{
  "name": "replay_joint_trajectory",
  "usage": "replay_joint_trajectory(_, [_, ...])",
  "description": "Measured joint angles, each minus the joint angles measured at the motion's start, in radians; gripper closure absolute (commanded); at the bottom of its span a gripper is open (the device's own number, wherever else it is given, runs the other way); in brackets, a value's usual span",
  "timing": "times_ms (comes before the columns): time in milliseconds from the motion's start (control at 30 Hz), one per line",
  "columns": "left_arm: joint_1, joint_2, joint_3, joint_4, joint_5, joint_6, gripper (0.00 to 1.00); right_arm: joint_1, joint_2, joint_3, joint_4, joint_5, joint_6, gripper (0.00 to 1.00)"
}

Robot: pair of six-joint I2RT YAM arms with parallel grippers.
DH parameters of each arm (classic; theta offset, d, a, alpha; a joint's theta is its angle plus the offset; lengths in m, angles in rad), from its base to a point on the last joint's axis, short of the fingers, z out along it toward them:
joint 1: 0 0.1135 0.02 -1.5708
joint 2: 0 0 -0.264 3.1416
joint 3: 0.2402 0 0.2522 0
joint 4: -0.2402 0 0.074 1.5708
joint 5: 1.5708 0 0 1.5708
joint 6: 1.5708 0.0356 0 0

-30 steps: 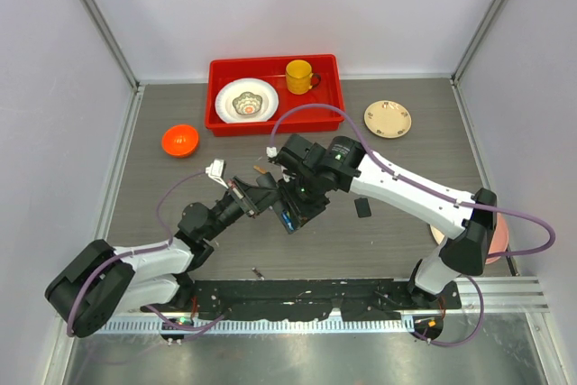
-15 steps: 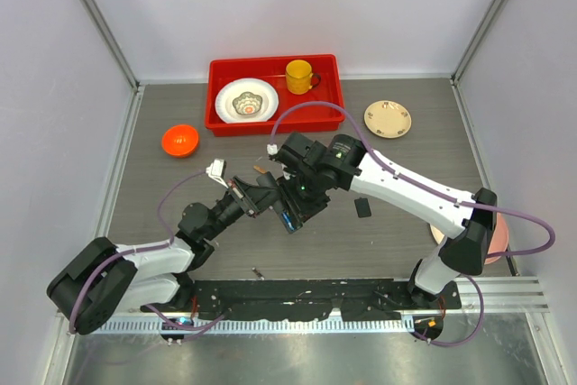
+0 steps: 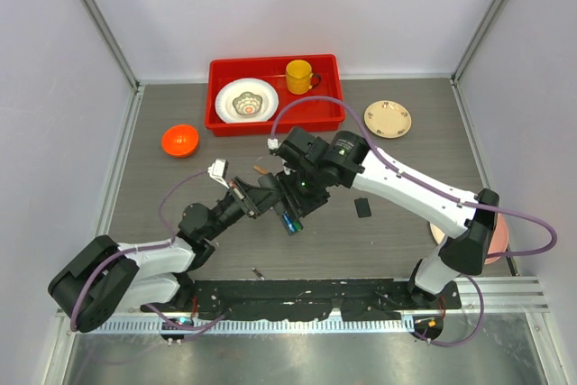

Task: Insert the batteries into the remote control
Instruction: Load the battery into the remote control.

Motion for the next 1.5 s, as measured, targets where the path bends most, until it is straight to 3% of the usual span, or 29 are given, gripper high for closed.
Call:
replay_joint_trajectory(400, [-0.005, 0.013, 0.0, 0.01, 0.021, -0.002, 1.0, -0.009, -0.061, 0.002, 0.062, 0.012, 0.001, 0.6])
replay_joint_trajectory(600, [-0.005, 0.037, 0.0, 0.011, 0.031, -0.022, 1.0, -0.023, -0.314, -0.235, 0.286, 0.03, 0.025, 0.59])
replay_joint_trajectory(633, [-0.004, 0.044, 0.0, 0.012, 0.036, -0.029, 1.0, -0.024, -0.364, -0.299, 0.336, 0.042, 0.028, 0.57])
replay_joint_trajectory(733, [0.002, 0.074, 0.002, 0.014, 0.06, -0.058, 1.0, -0.028, -0.504, -0.494, 0.496, 0.061, 0.04, 0.32])
replay_joint_trajectory(833, [0.012, 0.102, 0.007, 0.013, 0.092, -0.087, 1.0, -0.047, -0.631, -0.666, 0.614, 0.064, 0.066, 0.24])
replay_joint_trajectory(1267, [0.014, 0.131, 0.064, 0.016, 0.162, -0.126, 1.0, -0.224, -0.748, -0.993, 0.972, -0.246, 0.224, 0.24])
replay_joint_trajectory(1500, [0.014, 0.132, 0.072, 0.016, 0.177, -0.127, 1.0, -0.236, -0.748, -1.065, 1.132, -0.379, 0.317, 0.28])
